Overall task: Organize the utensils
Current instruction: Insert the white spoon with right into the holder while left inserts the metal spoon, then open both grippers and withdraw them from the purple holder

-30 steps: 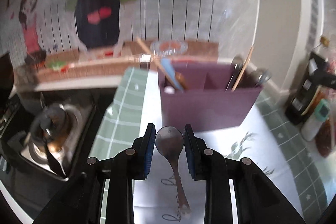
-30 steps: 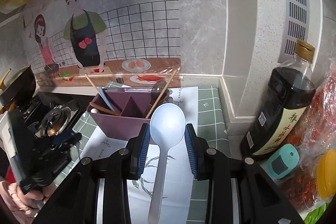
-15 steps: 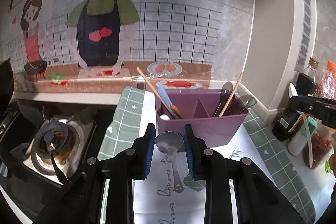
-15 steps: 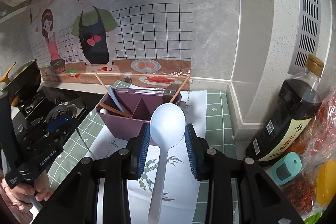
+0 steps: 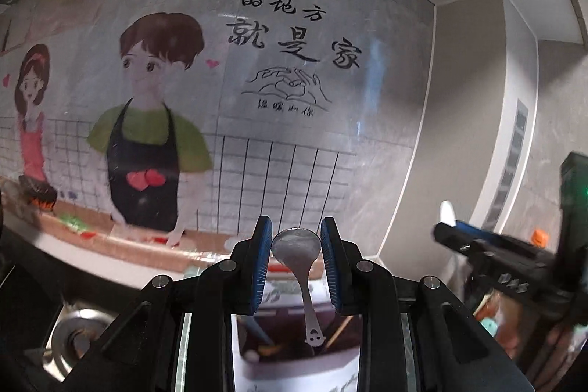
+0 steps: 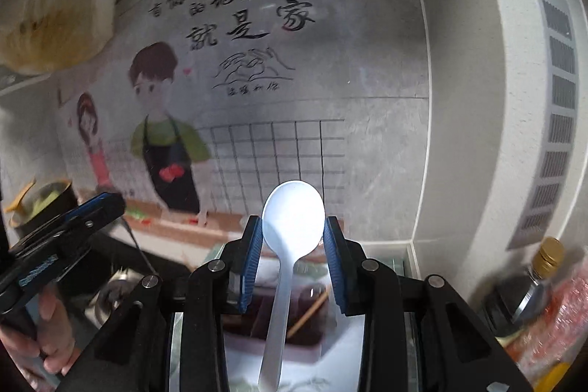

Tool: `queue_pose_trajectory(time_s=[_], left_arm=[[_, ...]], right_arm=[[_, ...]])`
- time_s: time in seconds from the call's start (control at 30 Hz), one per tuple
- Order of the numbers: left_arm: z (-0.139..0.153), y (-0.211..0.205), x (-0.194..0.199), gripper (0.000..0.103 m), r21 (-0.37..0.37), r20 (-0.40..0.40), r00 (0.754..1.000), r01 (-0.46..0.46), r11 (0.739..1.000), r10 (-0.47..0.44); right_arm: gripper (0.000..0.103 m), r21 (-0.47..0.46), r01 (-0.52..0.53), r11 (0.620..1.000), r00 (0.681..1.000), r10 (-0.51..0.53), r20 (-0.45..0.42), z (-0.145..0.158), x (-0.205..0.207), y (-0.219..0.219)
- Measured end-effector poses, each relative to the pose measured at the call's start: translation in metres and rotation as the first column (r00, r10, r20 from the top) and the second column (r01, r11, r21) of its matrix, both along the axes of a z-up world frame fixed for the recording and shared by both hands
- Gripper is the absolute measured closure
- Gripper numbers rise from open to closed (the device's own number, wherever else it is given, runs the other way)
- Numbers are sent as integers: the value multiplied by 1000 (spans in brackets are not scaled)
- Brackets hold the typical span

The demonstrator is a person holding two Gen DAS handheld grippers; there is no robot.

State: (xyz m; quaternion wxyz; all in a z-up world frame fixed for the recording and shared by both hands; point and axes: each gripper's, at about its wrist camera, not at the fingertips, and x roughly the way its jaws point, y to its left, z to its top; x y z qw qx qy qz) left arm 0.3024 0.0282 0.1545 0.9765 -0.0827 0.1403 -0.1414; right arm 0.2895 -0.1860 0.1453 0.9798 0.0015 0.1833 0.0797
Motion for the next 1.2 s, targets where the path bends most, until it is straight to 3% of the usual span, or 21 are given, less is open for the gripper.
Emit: queue_pose_trajectory(time_s=[0.13,0.5,0.53,0.6,0.63,0.77,0.87,1.03,1.1,1.2], left_arm=[[-9,-2,20,75,21,-12,1000,7,1000,-6],[-85,-5,84,71,-14,-127,992,16,1000,-17],[-90,-6,87,67,-12,-134,991,20,1000,-21],[-101,-8,90,50,8,-155,988,27,1000,-25],[-102,-8,88,49,14,-155,988,28,1000,-26],[-100,-1,70,48,25,-170,985,9,1000,-4],[-95,3,46,41,59,-208,978,-3,998,15],[-86,0,-23,22,121,-211,976,-18,992,43],[-87,-5,-63,14,148,-189,980,-27,989,55],[-95,-15,-109,11,218,-167,983,-45,975,82]], right_arm=[[72,3,19,1000,1000,-19,-5,-20,34,10],[70,0,86,996,995,-86,-43,-101,86,18],[66,7,80,997,994,-79,-74,-107,87,17],[51,14,78,997,992,-76,-101,-113,85,14],[42,13,83,996,992,-81,-99,-113,83,13],[37,23,94,995,991,-91,-96,-102,57,1],[32,18,91,996,990,-88,-114,-91,29,-8],[24,-2,68,998,985,-68,-156,-82,-39,-16],[15,-12,55,998,983,-57,-176,-84,-61,-16],[15,-6,43,999,975,-43,-216,-92,-99,-16]])
